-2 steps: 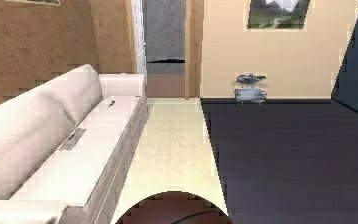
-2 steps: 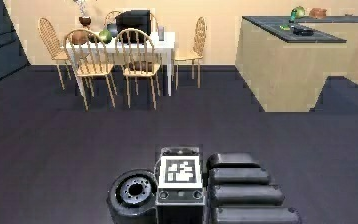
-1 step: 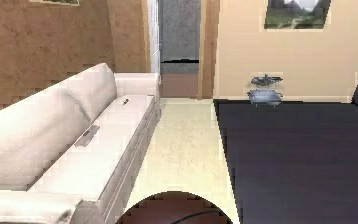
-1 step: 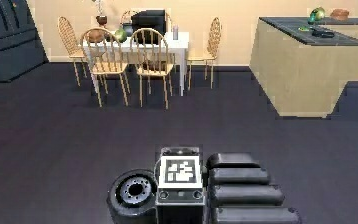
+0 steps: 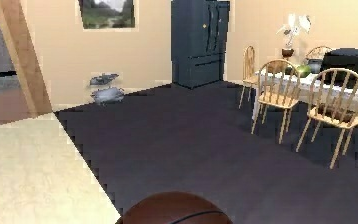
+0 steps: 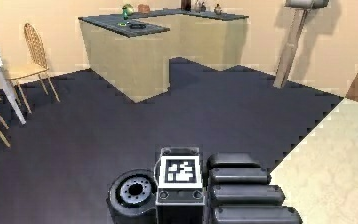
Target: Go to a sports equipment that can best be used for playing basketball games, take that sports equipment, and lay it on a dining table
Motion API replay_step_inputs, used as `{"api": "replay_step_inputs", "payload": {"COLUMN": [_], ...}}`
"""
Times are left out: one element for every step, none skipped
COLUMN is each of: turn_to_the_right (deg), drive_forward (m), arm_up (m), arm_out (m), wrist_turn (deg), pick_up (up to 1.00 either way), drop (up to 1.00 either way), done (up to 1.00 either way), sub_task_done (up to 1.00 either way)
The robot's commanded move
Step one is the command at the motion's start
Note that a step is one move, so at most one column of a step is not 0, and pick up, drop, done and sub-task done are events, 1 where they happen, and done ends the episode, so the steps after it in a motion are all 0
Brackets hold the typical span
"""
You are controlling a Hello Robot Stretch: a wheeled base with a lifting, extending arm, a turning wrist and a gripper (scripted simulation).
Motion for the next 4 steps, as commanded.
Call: {"api": "replay_step_inputs", "payload": {"turn_to_the_right": [45.0, 9.0, -45.0, -45.0], "drive_forward": [0.0, 0.0, 0.0, 0.0], "arm_up": [0.0, 0.0, 0.0, 0.0], "arm_out": [0.0, 0.0, 0.0, 0.0], "wrist_turn": [0.0, 0.0, 0.0, 0.0], "pick_up": [0.0, 0.0, 0.0, 0.0], "drop": [0.0, 0.0, 0.0, 0.0], "done": [0.0, 0.0, 0.0, 0.0], "sub_task_done": [0.0, 0.0, 0.0, 0.0]}}
